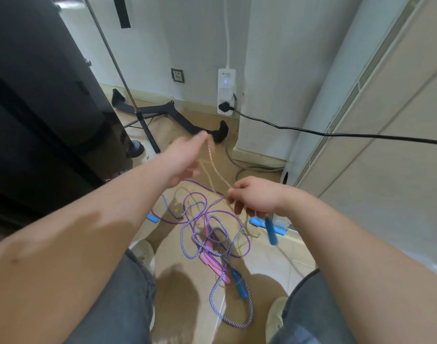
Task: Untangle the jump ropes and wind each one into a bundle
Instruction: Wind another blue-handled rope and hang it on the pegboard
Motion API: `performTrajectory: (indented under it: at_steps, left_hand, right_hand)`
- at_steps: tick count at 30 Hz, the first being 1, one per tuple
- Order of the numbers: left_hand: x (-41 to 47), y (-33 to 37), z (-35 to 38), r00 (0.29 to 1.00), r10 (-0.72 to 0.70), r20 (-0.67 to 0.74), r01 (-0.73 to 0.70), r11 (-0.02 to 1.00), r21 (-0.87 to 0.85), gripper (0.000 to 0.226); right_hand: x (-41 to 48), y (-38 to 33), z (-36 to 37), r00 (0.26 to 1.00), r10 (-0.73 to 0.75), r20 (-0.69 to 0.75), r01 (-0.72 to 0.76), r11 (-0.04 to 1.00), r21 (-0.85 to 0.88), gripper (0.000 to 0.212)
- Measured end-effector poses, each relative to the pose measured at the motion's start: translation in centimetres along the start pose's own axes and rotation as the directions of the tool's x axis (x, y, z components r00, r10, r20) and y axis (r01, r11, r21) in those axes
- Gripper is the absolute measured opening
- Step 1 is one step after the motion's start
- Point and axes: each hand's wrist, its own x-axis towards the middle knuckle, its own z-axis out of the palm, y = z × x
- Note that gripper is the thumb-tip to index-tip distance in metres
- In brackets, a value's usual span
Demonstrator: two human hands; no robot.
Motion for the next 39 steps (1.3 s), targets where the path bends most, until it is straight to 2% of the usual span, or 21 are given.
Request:
performTrajectory:
  at_steps: [1,3,6,11,14,16,19,21,23,25,26,28,30,32,33,35,37,39]
  left_hand:
    - [-0.2,-0.4,0.2,0.997,-0.058,0.043,0.052,0.992,0.118,0.065]
    - [-0.8,-1.2,0.6,0.973,-0.153,0.174,0.104,0.960,0.259,0.056]
    - [-1.4,-1.6,1.3,0.919,-0.159,0.361,0.016,0.929,0.369,0.048]
    - [-1.4,-1.4,1.4,0.940,0.114,0.320,-0.206,0.941,0.270,0.027]
    - [-1.2,-1.3,1.2,0.939,0.114,0.326,-0.204,0.945,0.257,0.032]
    - [-1.4,-1.4,1.2,0.932,0.131,0.338,-0.231,0.933,0.275,0.025]
    - [-1.3,-1.3,1.4,0.942,0.254,0.218,-0.298,0.932,0.205,0.017]
    - [-1.2,-0.6,1.5,0.946,0.315,0.078,-0.319,0.946,0.055,0.020]
    - [-1.0,0.2,1.2,0.957,0.281,-0.070,-0.289,0.944,-0.160,0.020]
    - [-0.8,0.7,0.7,0.967,0.219,-0.132,-0.249,0.925,-0.288,0.022]
    - [-0.7,0.8,0.4,0.976,0.186,-0.110,-0.212,0.927,-0.311,0.023]
    - [-0.8,0.6,0.3,0.994,0.103,0.046,-0.088,0.961,-0.261,0.027]
    - [-0.9,-0.2,0.4,0.966,0.019,0.258,-0.006,0.999,-0.053,0.031]
    - [-0.9,-1.2,0.8,0.901,0.021,0.433,-0.101,0.981,0.163,0.033]
    - [-0.9,-1.6,1.2,0.874,0.034,0.485,-0.156,0.965,0.213,0.034]
    - [-1.1,-1.7,1.7,0.860,0.035,0.509,-0.181,0.954,0.240,0.037]
    - [-1.4,-1.5,1.8,0.871,0.048,0.488,-0.184,0.954,0.236,0.046]
    - [-1.4,-1.6,1.8,0.890,0.098,0.445,-0.248,0.924,0.292,0.054]
  right_hand:
    - [0.1,-0.2,-0.1,0.998,-0.039,-0.056,0.044,0.995,0.092,0.024]
    - [0.1,-0.8,-0.2,0.986,-0.086,-0.146,0.114,0.973,0.202,0.025]
    - [0.0,-1.2,-0.1,0.970,-0.145,-0.194,0.186,0.959,0.212,0.028]
    - [-0.1,-1.1,-0.1,0.970,-0.151,-0.191,0.185,0.966,0.178,0.030]
    - [0.0,-1.0,-0.1,0.973,-0.156,-0.171,0.188,0.964,0.188,0.028]
    - [0.1,-1.0,0.0,0.972,-0.164,-0.166,0.194,0.964,0.182,0.027]
    - [0.2,-0.9,0.0,0.978,-0.140,-0.158,0.164,0.974,0.155,0.023]
    - [0.1,-0.7,0.1,0.992,-0.081,-0.098,0.089,0.993,0.073,0.022]
    - [-0.1,-0.3,0.2,1.000,0.002,0.002,-0.002,0.996,-0.084,0.023]
    - [-0.2,-0.1,0.4,0.998,0.036,0.057,-0.023,0.978,-0.210,0.025]
    - [-0.2,-0.1,0.4,0.998,0.021,0.051,-0.009,0.977,-0.215,0.025]
    - [-0.1,-0.4,0.2,0.999,-0.043,-0.018,0.041,0.992,-0.119,0.022]
    - [0.0,-0.8,0.1,0.987,-0.113,-0.115,0.118,0.992,0.034,0.023]
    - [-0.1,-1.3,0.0,0.968,-0.169,-0.187,0.201,0.965,0.169,0.026]
    - [-0.1,-1.5,-0.1,0.959,-0.185,-0.214,0.233,0.946,0.225,0.027]
    - [-0.1,-1.7,-0.1,0.947,-0.196,-0.253,0.267,0.921,0.284,0.028]
    - [0.1,-1.5,-0.2,0.945,-0.200,-0.260,0.268,0.928,0.260,0.029]
    - [0.3,-1.2,-0.2,0.948,-0.193,-0.255,0.253,0.940,0.228,0.031]
